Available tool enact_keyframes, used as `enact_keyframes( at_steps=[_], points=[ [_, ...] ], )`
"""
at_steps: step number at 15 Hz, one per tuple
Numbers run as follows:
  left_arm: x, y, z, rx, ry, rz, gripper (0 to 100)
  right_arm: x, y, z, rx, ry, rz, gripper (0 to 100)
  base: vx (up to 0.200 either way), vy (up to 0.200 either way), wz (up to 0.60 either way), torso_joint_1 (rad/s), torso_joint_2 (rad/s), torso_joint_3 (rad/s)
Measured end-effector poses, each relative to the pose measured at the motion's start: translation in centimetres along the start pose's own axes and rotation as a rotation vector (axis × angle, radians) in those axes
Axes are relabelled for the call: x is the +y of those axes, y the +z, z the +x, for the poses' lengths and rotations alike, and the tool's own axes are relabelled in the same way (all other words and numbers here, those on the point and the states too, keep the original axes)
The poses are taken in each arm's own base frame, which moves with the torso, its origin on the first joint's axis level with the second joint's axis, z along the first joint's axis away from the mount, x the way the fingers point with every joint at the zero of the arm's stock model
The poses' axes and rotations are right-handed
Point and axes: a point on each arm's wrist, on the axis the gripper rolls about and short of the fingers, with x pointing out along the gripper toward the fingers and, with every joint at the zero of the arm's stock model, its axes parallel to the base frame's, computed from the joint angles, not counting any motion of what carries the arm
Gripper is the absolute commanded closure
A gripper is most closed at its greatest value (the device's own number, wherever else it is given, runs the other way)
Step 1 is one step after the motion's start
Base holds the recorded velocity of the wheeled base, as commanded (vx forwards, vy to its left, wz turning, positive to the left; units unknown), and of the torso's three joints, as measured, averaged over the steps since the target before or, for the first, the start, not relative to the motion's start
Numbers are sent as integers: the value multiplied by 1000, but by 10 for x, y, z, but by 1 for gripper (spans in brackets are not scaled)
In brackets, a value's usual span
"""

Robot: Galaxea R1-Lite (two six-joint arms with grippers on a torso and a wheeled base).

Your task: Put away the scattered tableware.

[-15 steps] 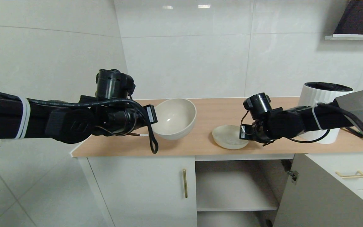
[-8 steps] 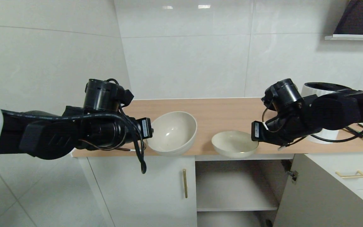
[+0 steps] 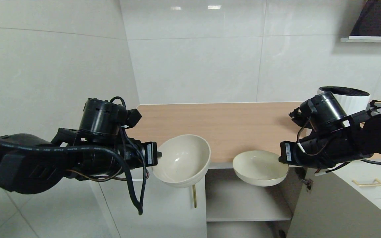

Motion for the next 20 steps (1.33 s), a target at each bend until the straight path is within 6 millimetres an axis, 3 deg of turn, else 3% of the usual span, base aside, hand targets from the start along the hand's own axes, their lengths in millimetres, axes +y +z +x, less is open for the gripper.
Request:
enact_keyframes(
  at_steps=[3,14,20],
  points=[
    [-1,-2,2,11,-1,3,100,-2,-1,-1,-2,-11,-11,100,-200,0,0,2,2,-1],
    [0,-5,11,29,16,4,100,-4,1,10,-19,-16,-7,100,0,0,0,-4,10,6],
    [1,-5,15,20,26,4,100,-6,-1,21,-8,-38,-6,100,0,0,0,-164,415,244]
  ],
)
